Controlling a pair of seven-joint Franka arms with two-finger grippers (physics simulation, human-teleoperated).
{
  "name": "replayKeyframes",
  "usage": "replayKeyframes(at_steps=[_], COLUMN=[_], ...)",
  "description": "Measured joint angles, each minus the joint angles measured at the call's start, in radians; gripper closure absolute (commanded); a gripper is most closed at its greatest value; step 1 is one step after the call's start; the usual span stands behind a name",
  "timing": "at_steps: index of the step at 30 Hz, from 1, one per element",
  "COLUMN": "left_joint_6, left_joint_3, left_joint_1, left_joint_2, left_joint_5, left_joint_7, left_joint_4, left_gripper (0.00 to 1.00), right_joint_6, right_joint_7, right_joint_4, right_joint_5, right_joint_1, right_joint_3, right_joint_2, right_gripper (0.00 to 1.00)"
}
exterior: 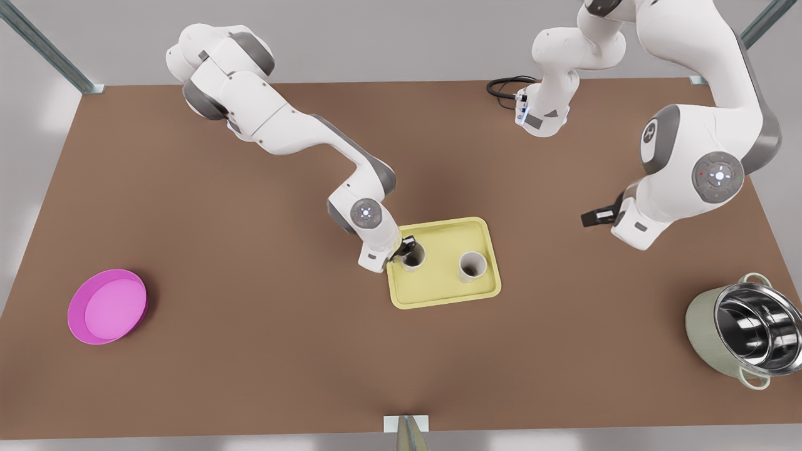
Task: Use both arms to respectively pick up the white IKEA cups from the middle-left and middle-right positions, then place the white IKEA cups onto the middle-middle tray, ensuring that the cups remain upright and do not tip over
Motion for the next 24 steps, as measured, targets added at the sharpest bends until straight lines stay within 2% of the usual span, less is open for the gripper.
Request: replayKeyframes(at_steps=[8, 13, 15, 20, 22, 24], left_joint_6=[-0.057, -0.084, -0.094, -0.109, -0.112, -0.114], left_joint_3=[0.0, 0.0, -0.001, -0.003, -0.003, -0.003], left_joint_1=[0.013, 0.017, 0.017, 0.016, 0.015, 0.016], left_joint_2=[0.0, -0.003, -0.004, -0.002, -0.001, -0.001], left_joint_5=[-0.033, -0.036, -0.037, -0.044, -0.049, -0.052], left_joint_7=[0.065, 0.093, 0.102, 0.12, 0.126, 0.131], left_joint_4=[0.0, 0.0, 0.0, 0.0, 0.0, 0.0], left_gripper=[0.0, 0.0, 0.0, 0.0, 0.0, 0.0], right_joint_6=[-0.004, -0.071, -0.137, -0.325, -0.387, -0.451], right_joint_7=[0.127, 0.152, 0.149, 0.063, 0.011, -0.044], right_joint_4=[-0.008, -0.013, -0.009, 0.009, 0.032, 0.029], right_joint_5=[-0.014, 0.005, 0.01, -0.041, -0.079, -0.08], right_joint_1=[-0.015, -0.067, -0.136, -0.481, -0.561, -0.566], right_joint_3=[0.002, 0.015, 0.02, -0.004, -0.014, -0.07], right_joint_2=[-0.014, -0.123, -0.154, -0.13, -0.195, -0.329], right_gripper=[0.0, 0.0, 0.0, 0.0, 0.0, 0.0])
